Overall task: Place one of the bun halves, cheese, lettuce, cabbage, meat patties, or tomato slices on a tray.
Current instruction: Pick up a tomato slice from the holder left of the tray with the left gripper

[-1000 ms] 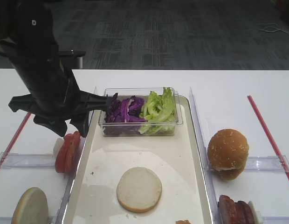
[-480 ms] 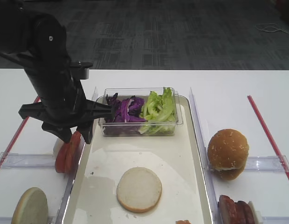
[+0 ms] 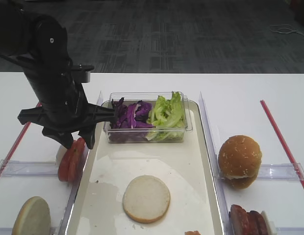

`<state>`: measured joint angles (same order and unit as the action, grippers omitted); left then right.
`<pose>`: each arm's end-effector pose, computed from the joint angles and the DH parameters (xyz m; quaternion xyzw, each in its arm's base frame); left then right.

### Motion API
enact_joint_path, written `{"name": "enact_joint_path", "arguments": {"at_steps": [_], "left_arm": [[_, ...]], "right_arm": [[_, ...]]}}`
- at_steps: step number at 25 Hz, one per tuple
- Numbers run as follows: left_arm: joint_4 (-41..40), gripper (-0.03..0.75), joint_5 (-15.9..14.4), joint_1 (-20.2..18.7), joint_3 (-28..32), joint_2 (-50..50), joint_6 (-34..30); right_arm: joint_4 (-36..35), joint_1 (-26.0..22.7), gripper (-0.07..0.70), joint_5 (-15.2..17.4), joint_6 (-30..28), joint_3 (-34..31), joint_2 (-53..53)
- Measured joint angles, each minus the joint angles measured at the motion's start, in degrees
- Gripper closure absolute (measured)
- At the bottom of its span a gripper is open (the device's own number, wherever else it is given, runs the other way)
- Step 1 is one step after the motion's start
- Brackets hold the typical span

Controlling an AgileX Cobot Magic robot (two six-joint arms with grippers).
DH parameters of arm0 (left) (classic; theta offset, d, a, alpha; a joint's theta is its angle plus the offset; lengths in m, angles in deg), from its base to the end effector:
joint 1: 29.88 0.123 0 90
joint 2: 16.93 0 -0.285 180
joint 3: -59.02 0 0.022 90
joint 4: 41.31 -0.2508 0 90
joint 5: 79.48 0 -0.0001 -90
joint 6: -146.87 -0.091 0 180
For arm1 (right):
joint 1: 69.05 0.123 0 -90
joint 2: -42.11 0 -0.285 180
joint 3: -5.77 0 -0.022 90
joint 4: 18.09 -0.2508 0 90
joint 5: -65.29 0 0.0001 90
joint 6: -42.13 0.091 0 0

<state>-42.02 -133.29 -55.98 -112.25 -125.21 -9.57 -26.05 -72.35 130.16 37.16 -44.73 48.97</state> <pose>0.3033 -0.1476 0.2095 0.0253 0.9965 -0.0288 0.0748 -0.0065 0.0118 0.2629 -0.0173 0.8733 0.0343 0.4856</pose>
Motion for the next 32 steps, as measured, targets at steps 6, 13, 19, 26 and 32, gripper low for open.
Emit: {"name": "enact_joint_path", "arguments": {"at_steps": [6, 13, 19, 26, 32], "left_arm": [[0.0, 0.396, 0.29, 0.09, -0.09, -0.6, 0.0], [0.0, 0.396, 0.67, 0.23, -0.09, -2.46, 0.0], [0.71, 0.396, 0.87, 0.23, -0.09, -3.79, 0.0], [0.71, 0.396, 1.08, 0.23, -0.09, -4.37, 0.0], [0.71, 0.417, 1.08, 0.23, -0.09, -4.4, 0.0]], "right_arm": [[0.0, 0.0, 0.179, 0.0, 0.11, 0.0, 0.0], [0.0, 0.0, 0.179, 0.0, 0.11, 0.0, 0.0], [0.0, 0.0, 0.179, 0.0, 0.11, 0.0, 0.0], [0.0, 0.0, 0.179, 0.0, 0.11, 0.0, 0.0], [0.0, 0.0, 0.179, 0.0, 0.11, 0.0, 0.0]]}}
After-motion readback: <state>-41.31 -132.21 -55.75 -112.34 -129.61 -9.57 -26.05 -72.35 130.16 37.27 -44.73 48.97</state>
